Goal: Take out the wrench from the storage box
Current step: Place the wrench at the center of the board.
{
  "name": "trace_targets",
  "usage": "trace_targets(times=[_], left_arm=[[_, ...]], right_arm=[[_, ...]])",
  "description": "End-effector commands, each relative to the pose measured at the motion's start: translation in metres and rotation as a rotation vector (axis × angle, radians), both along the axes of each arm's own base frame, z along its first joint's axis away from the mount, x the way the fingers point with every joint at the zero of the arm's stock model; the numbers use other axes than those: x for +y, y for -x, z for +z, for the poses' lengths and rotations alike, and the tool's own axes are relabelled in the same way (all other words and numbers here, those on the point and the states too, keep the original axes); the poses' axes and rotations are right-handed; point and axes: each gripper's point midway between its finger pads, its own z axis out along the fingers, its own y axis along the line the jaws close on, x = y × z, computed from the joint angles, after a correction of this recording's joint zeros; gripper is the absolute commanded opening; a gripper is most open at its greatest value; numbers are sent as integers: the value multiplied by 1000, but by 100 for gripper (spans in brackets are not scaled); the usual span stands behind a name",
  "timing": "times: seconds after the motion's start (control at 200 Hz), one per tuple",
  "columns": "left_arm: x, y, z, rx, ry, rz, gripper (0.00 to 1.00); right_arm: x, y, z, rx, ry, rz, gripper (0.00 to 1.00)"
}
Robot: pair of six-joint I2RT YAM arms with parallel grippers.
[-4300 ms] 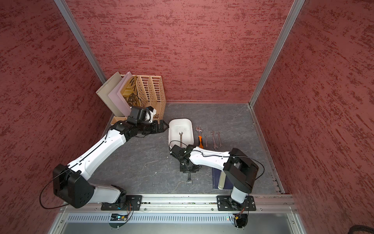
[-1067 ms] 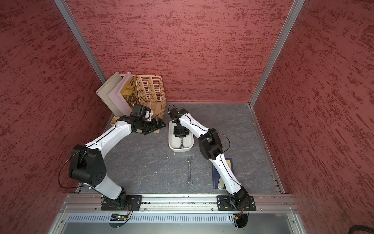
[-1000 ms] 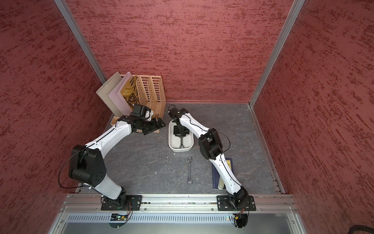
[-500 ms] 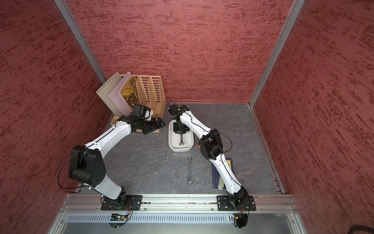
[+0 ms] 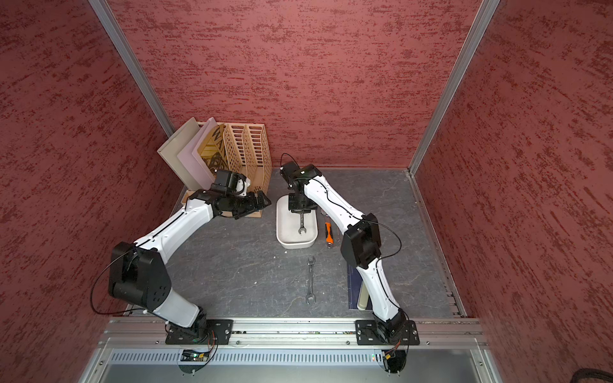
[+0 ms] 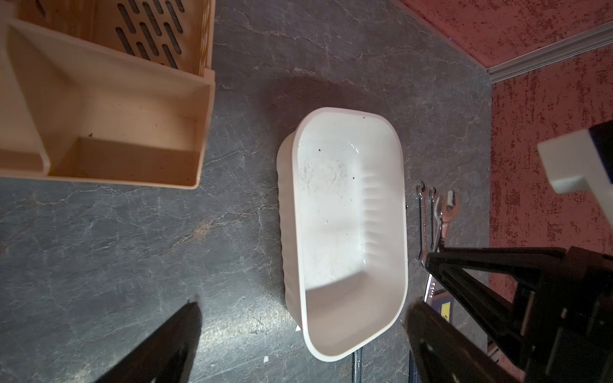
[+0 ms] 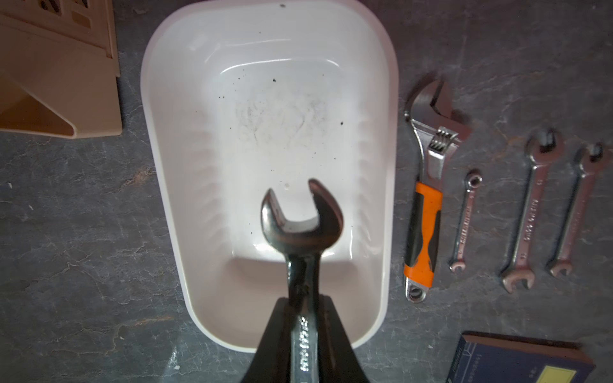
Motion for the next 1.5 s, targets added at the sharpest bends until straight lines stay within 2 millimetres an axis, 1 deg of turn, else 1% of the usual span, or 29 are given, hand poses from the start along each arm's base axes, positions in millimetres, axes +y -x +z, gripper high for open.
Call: trace_targets(times=[0.0, 0.09, 0.165, 0.195, 0.205, 0.23, 0.361, 0.416, 0.491, 0.556, 0.801, 0.866, 0.977, 1.132, 1.362, 1.412, 1.498], left_arm=[[-6, 8, 14, -39, 5, -16, 100], [-10, 15, 16, -45, 3, -27, 100], [-15, 23, 18, -48, -2, -37, 100], [-16, 26, 19, -50, -2, -41, 100], [-17, 27, 19, -50, -1, -42, 100], [-19, 30, 18, -49, -2, -45, 100], [-25, 43, 15, -50, -7, -60, 100], [-26, 47, 13, -49, -14, -60, 100], [-27, 52, 10, -45, -18, -57, 100], [-26, 55, 10, -54, -25, -49, 100], [-17, 66, 10, -68, -41, -31, 100], [-17, 67, 8, -66, -43, -32, 100], [-17, 67, 5, -61, -45, -33, 100], [-17, 67, 4, -62, -50, -36, 100], [-14, 66, 2, -64, -57, -34, 100], [-13, 66, 1, -66, -57, -34, 100], [-14, 66, 4, -83, -49, -46, 100]], right_arm=[[-11, 11, 19, -56, 3, -19, 7], [-20, 31, 19, -56, 5, -33, 8], [-30, 52, 14, -50, 10, -45, 8], [-35, 61, 9, -39, 16, -52, 8], [-36, 63, 10, -43, 10, -53, 8], [-40, 72, 4, -30, 18, -57, 8], [-54, 111, -16, -2, 8, -74, 8], [-57, 127, -31, 26, 7, -73, 9], [-59, 143, -47, 49, 0, -69, 9], [-61, 152, -61, 68, -8, -65, 10], [-58, 170, -107, 123, -14, -47, 10], [-58, 174, -117, 136, -11, -47, 10], [-55, 179, -127, 154, -7, -49, 10], [-58, 186, -138, 175, 8, -56, 11], [-63, 191, -143, 187, 23, -60, 14], [-62, 190, -142, 184, 24, -57, 17], [-62, 188, -139, 179, 29, -51, 24]])
